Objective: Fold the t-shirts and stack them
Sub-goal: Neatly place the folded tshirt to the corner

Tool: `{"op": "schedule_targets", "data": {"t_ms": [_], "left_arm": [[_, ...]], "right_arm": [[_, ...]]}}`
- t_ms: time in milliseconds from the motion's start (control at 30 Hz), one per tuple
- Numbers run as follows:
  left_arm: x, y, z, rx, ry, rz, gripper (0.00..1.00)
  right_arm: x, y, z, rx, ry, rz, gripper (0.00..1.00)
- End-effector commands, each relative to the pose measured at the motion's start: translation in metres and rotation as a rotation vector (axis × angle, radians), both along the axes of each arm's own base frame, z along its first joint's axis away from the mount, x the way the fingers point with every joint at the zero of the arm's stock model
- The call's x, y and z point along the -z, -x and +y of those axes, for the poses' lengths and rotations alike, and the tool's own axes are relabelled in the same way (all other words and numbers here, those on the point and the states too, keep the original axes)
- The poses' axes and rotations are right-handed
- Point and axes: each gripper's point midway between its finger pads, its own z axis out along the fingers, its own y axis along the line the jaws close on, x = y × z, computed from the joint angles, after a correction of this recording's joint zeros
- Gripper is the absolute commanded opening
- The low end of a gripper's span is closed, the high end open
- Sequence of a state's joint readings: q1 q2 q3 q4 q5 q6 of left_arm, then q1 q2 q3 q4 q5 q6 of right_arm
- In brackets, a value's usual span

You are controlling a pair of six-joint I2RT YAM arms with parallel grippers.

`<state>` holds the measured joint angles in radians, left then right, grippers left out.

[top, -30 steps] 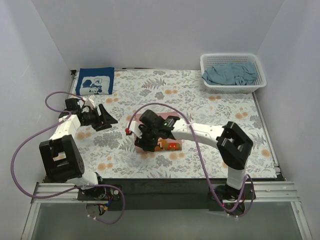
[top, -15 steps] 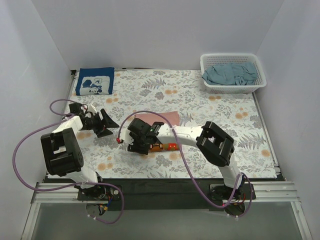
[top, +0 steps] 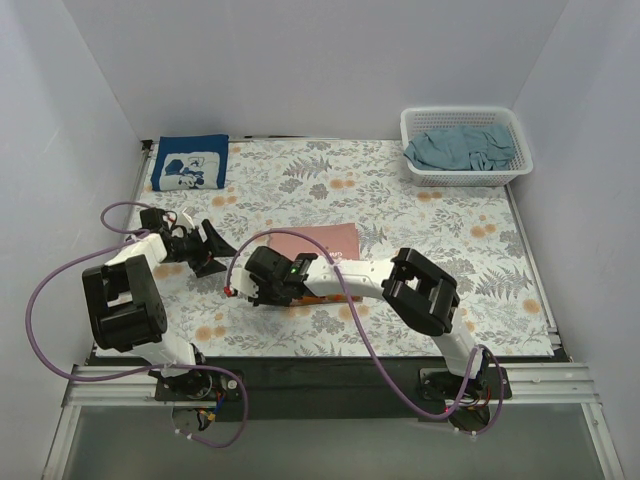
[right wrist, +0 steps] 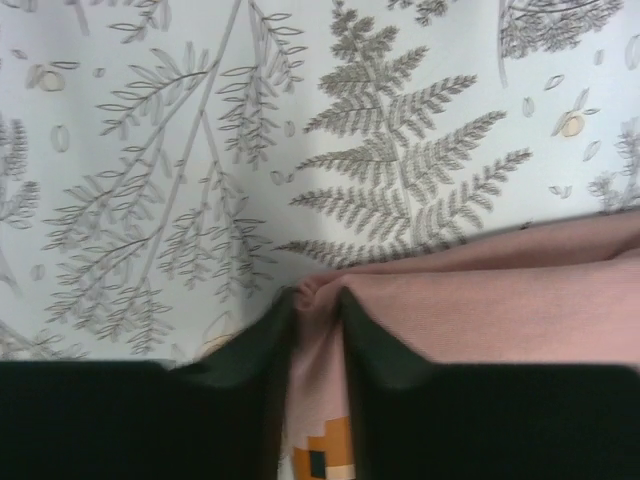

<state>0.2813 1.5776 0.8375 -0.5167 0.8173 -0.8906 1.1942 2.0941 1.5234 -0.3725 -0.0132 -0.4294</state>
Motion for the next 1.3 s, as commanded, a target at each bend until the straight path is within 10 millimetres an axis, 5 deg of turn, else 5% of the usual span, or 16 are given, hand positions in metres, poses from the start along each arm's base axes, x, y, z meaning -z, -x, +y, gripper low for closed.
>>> {"op": "schedule_targets", "data": {"t_ms": [0, 133, 400, 833, 1033, 1267], "left_arm": [[-0.004, 0.000, -0.002, -0.004, 0.016, -0.010, 0.68], [0.001, 0.001, -0.008, -0.006, 0.083, 0.033, 0.70], [0.018, -0.008, -0.040, 0.017, 0.204, 0.087, 0.74], [0.023, -0.019, -0.124, 0.054, 0.283, 0.167, 0.82], [0.036, -0.028, -0.134, -0.005, 0.280, 0.224, 0.82], [0.038, -0.046, -0.136, -0.029, 0.266, 0.230, 0.54]], "right_arm": [[0.027, -0.012, -0.007, 0.000, 0.058, -0.067, 0.18], [0.008, -0.019, -0.002, -0.003, 0.010, -0.069, 0.01], [-0.054, -0.039, 0.001, 0.013, -0.185, 0.037, 0.01], [-0.090, -0.036, 0.006, -0.026, -0.299, 0.120, 0.01], [-0.099, -0.040, 0.016, -0.014, -0.325, 0.123, 0.01], [-0.095, -0.049, 0.030, 0.008, -0.347, 0.120, 0.01]]}}
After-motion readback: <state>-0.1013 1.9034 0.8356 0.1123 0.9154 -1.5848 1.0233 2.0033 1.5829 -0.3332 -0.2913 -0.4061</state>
